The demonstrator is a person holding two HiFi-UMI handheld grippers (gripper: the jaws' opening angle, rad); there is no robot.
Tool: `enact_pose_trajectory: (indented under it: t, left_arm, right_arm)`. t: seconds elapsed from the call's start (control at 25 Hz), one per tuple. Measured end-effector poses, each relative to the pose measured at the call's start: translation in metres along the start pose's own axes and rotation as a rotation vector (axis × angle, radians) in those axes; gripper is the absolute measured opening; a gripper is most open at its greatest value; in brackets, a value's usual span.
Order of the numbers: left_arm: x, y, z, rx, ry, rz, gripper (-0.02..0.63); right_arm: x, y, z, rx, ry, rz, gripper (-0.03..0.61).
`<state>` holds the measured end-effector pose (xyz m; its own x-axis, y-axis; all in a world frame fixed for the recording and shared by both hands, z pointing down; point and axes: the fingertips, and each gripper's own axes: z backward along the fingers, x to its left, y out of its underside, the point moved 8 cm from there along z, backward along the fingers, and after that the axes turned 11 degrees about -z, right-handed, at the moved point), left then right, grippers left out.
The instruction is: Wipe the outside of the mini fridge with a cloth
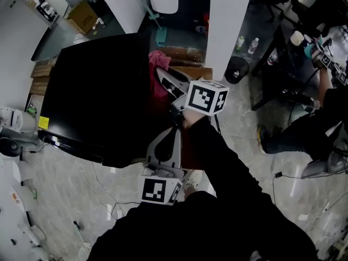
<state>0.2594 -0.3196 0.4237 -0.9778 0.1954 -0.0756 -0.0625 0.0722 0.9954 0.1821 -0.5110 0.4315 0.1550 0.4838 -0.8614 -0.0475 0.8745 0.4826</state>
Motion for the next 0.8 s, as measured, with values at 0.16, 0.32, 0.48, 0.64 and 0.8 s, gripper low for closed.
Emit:
enact_pose_trajectory:
  t: [0.16,0.32,0.48,0.64,0.8]
  left_arm:
    - [0.005,0.008,0.003,-0.005,0.001,0.052,0.006]
    - [0.008,0.019,0.001,0.003,0.005,0.053,0.006]
    - [0.008,0.039,0.002,0.037,-0.004,0.053,0.006]
    - [0.006,0.066,0.002,0.038,0.010,0.030,0.006]
    - [0.010,0.095,0.003,0.081,0.006,0.040,0.006]
  right_arm:
    - [-0.006,0.006,-0.011,-0.020,-0.053,-0.061,0.078]
    - [-0.020,0.011,-0.013,-0.068,-0.064,-0.071,0.078]
    - [-0.046,0.022,-0.012,-0.082,-0.026,-0.094,0.078]
    - [-0.090,0.040,-0.007,-0.079,0.032,-0.171,0.077]
    - [-0.129,0.060,-0.004,-0.090,0.090,-0.215,0.077]
